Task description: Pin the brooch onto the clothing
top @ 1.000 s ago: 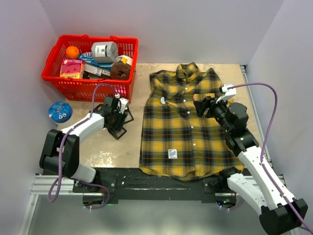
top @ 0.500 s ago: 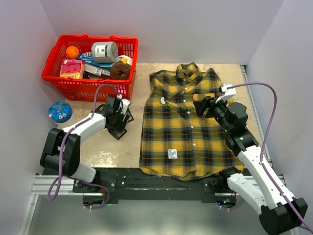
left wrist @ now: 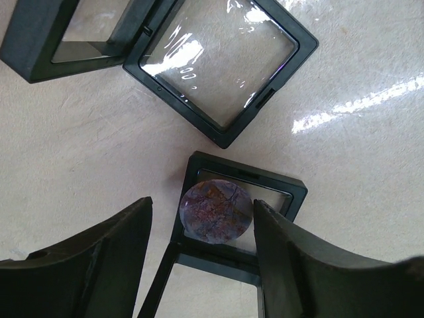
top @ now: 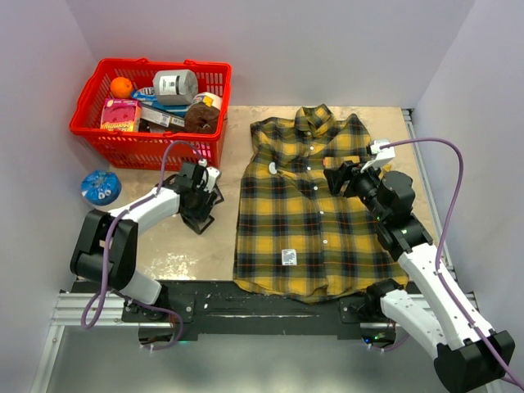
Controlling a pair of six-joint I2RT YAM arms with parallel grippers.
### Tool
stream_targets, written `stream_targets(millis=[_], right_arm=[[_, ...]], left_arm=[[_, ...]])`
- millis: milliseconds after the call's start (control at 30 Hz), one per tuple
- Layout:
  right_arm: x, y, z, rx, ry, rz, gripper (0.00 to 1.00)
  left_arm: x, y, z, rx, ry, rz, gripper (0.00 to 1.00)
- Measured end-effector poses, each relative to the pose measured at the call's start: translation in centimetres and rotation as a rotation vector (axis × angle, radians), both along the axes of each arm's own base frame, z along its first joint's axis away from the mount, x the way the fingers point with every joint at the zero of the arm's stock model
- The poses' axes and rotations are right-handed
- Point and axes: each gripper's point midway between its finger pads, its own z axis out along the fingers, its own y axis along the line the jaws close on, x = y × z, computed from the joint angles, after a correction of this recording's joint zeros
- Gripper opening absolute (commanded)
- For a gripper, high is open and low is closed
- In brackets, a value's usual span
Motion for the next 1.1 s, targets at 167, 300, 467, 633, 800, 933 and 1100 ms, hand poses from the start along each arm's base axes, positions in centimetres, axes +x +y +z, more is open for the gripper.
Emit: stream_targets(millis=[167,300,467,633,800,933,1100], right_arm=[[0.1,0.0,-0.1,-0.001,0.004,0.000,0.69],[0.1,0.0,-0.2,-0.002,0.005,0.000,0.69],[0.1,0.0,-0.2,-0.002,0.005,0.000,0.69],[0.1,0.0,-0.2,-0.002,0.006,0.000,0.69],[0.1,0.0,-0.2,-0.002,0.006,0.000,0.69],[0.2,0.1,-0.4,-0.004,0.011,0.000,0.69],[0.2,0.1,-0.4,-0.004,0.012,0.000,0.69]], left_arm=[[-0.1,-0.2,-0.2,0.001,0.006,-0.008,0.68],[-0.3,-0.4,-0.5,0.005,0.017,-0.015,0.65],[-0.4,-0.5,-0.9,0.008,0.039,-0.019,0.55],[-0.3,-0.6,-0.9,0.013,0.046,-0.021,0.43],[-0.3,-0.6,-0.6,0.011,0.035,-0.021,0.41],[0.0,-0.5,0.3,0.010,0.005,-0.017,0.41],[0.5,-0.4,1.8,0.007,-0.048,-0.008,0.41]])
